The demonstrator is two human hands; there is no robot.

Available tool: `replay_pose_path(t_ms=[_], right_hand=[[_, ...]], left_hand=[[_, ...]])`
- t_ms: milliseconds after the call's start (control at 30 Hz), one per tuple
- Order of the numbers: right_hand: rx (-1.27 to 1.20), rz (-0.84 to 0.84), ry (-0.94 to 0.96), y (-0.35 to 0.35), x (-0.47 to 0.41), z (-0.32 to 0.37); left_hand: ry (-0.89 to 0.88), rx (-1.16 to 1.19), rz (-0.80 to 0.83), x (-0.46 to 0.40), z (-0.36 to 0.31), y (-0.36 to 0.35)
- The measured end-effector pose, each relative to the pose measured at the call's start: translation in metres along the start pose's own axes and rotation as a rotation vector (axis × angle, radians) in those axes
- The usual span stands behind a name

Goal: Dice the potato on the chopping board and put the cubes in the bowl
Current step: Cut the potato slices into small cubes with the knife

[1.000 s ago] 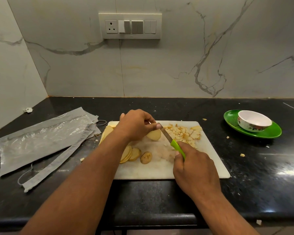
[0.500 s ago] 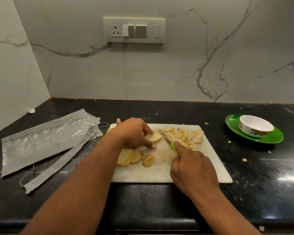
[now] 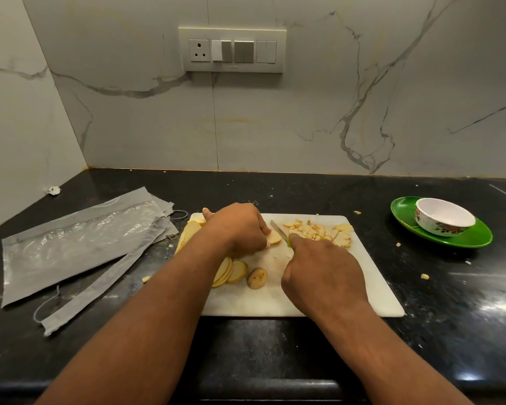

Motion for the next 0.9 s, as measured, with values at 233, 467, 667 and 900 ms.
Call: replay_pose_path(t_ms=[233, 467, 667, 900], right_hand=[[0.009, 0.024, 0.043, 0.007, 0.015, 0.006], [0.033, 0.067, 0.027, 0.030, 0.049, 0.001], [0.016, 0.008, 0.001, 0.021, 0.011, 0.007], [-0.027, 0.063, 0.025, 0.004, 0.027, 0.006]], left_hand=[[0.043, -0.051, -0.017, -0.012, 0.003, -0.007], [0.028, -0.040, -0.020, -0.012, 0.005, -0.006], [0.015, -0.048, -0.050, -0.003, 0.005, 0.001], [0.021, -0.015, -0.034, -0.004, 0.006, -0.001]])
Point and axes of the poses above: each hand's wrist, its own x-axis away from the middle knuckle, its own y-axis out of the back of the hand, z = x × y, the point moved 9 cm from there along -x, towards the middle knuckle, and after that the axes turned 6 degrees about y, right-handed, at the moved point
